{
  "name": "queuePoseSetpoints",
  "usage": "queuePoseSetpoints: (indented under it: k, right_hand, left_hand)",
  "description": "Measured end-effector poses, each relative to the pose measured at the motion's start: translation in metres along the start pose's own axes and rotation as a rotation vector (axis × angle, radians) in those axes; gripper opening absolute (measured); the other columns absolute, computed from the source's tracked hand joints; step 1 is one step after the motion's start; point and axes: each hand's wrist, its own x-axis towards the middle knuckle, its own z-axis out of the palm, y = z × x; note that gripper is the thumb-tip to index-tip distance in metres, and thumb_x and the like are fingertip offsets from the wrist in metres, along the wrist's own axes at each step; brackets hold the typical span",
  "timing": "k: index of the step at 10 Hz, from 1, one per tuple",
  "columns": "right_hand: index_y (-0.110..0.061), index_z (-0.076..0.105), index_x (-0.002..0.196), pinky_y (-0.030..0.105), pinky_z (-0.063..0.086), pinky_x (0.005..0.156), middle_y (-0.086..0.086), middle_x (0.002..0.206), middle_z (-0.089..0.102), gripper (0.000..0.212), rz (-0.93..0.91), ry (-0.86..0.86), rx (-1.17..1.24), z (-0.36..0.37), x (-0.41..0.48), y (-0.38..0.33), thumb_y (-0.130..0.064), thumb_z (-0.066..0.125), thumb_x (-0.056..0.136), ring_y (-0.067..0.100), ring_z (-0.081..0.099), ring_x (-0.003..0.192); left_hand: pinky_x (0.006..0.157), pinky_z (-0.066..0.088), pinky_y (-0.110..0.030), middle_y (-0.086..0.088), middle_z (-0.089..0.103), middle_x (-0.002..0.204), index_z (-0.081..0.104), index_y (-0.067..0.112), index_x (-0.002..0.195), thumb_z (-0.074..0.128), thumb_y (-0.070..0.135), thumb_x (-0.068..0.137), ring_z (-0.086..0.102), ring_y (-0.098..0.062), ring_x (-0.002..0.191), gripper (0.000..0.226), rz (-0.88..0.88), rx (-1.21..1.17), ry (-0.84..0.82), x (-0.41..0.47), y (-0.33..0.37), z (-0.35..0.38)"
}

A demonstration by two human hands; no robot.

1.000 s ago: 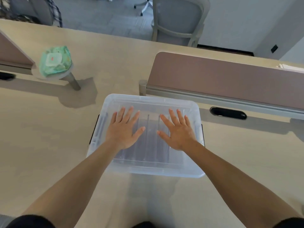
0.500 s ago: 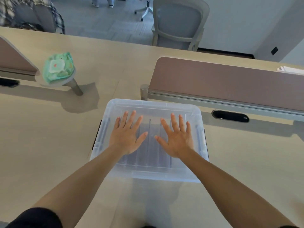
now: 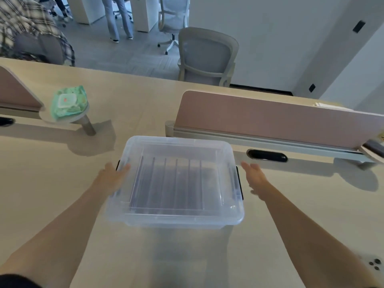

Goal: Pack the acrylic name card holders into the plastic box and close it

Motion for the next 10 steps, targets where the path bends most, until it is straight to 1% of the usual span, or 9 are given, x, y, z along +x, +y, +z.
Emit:
queuePoseSetpoints:
  k: [1, 2, 4, 5, 6, 7, 8, 9, 10]
  right_hand:
    - [-0.006, 0.059, 0.114, 0.050, 0.054, 0.089, 0.018, 0.113, 0.062, 0.053, 0.167, -0.144, 0.206, 0.007, 0.000, 0.015, -0.054, 0.055, 0.093, 0.037, 0.065, 0.093]
    - [-0.002, 0.064, 0.112, 0.045, 0.059, 0.078, 0.015, 0.100, 0.071, 0.047, 0.162, -0.083, 0.202, 0.014, 0.000, 0.018, -0.043, 0.063, 0.090, 0.033, 0.067, 0.081]
    - [-0.006, 0.061, 0.114, 0.035, 0.054, 0.068, 0.011, 0.103, 0.070, 0.051, 0.080, -0.079, 0.053, 0.009, -0.008, -0.012, -0.051, 0.061, 0.091, 0.027, 0.068, 0.086]
    - [-0.015, 0.064, 0.109, 0.037, 0.060, 0.075, 0.007, 0.102, 0.073, 0.066, 0.107, -0.204, -0.115, 0.009, -0.014, -0.025, -0.072, 0.065, 0.076, 0.027, 0.072, 0.089]
    - [-0.018, 0.059, 0.115, 0.045, 0.056, 0.086, 0.008, 0.115, 0.068, 0.084, 0.154, -0.248, -0.143, 0.020, -0.016, -0.034, -0.079, 0.073, 0.059, 0.032, 0.068, 0.101]
    - [-0.016, 0.047, 0.137, 0.045, 0.051, 0.092, 0.007, 0.123, 0.058, 0.101, 0.058, -0.072, -0.228, 0.045, -0.014, -0.035, -0.070, 0.080, 0.058, 0.034, 0.060, 0.113]
    - [-0.018, 0.044, 0.142, 0.038, 0.055, 0.082, 0.004, 0.111, 0.056, 0.104, 0.065, 0.057, -0.342, 0.062, -0.020, -0.041, -0.072, 0.076, 0.058, 0.030, 0.065, 0.099]
    - [-0.017, 0.063, 0.118, 0.030, 0.054, 0.072, 0.003, 0.102, 0.064, 0.080, 0.098, 0.048, -0.493, 0.069, -0.018, -0.041, -0.076, 0.061, 0.064, 0.022, 0.064, 0.077]
    - [-0.011, 0.052, 0.132, 0.034, 0.049, 0.082, 0.010, 0.128, 0.058, 0.073, 0.078, -0.065, -0.450, 0.059, -0.026, -0.053, -0.062, 0.064, 0.081, 0.030, 0.061, 0.106]
  left_hand:
    - [0.082, 0.045, -0.039, -0.021, 0.060, 0.122, 0.039, 0.004, 0.134, 0.041, 0.072, 0.086, 0.058, -0.038, 0.107, 0.084, -0.024, -0.120, -0.024, 0.000, -0.005, 0.009]
    - [0.066, 0.052, -0.036, -0.016, 0.066, 0.104, 0.049, 0.008, 0.120, 0.045, 0.074, 0.077, 0.065, -0.034, 0.085, 0.079, -0.015, -0.127, -0.039, 0.001, -0.004, -0.001]
    - [0.066, 0.051, -0.033, -0.008, 0.064, 0.083, 0.056, 0.008, 0.098, 0.060, 0.054, 0.081, 0.063, -0.025, 0.074, 0.049, 0.018, -0.059, -0.042, -0.012, 0.016, -0.019]
    - [0.061, 0.047, -0.030, -0.008, 0.061, 0.081, 0.055, 0.008, 0.097, 0.064, 0.063, 0.078, 0.060, -0.024, 0.069, 0.059, -0.031, -0.061, -0.095, -0.021, 0.032, -0.023]
    - [0.066, 0.046, -0.032, -0.007, 0.061, 0.099, 0.054, 0.011, 0.111, 0.074, 0.069, 0.066, 0.061, -0.026, 0.084, 0.075, -0.016, -0.092, -0.136, -0.022, 0.041, -0.023]
    - [0.091, 0.050, -0.039, -0.009, 0.047, 0.137, 0.036, 0.014, 0.141, 0.081, 0.080, 0.028, 0.053, -0.031, 0.120, 0.138, -0.006, -0.025, -0.161, -0.019, 0.045, -0.016]
    - [0.100, 0.046, -0.043, -0.011, 0.042, 0.141, 0.032, 0.012, 0.144, 0.071, 0.088, 0.010, 0.047, -0.033, 0.127, 0.159, -0.027, 0.111, -0.123, -0.016, 0.048, -0.006]
    - [0.099, 0.046, -0.042, -0.013, 0.044, 0.140, 0.034, 0.008, 0.143, 0.077, 0.082, 0.025, 0.049, -0.034, 0.126, 0.145, -0.012, 0.176, -0.091, -0.022, 0.058, -0.006]
    - [0.094, 0.048, -0.041, -0.014, 0.046, 0.137, 0.033, 0.005, 0.143, 0.076, 0.082, 0.030, 0.051, -0.035, 0.122, 0.142, -0.019, 0.157, -0.075, -0.028, 0.060, -0.007]
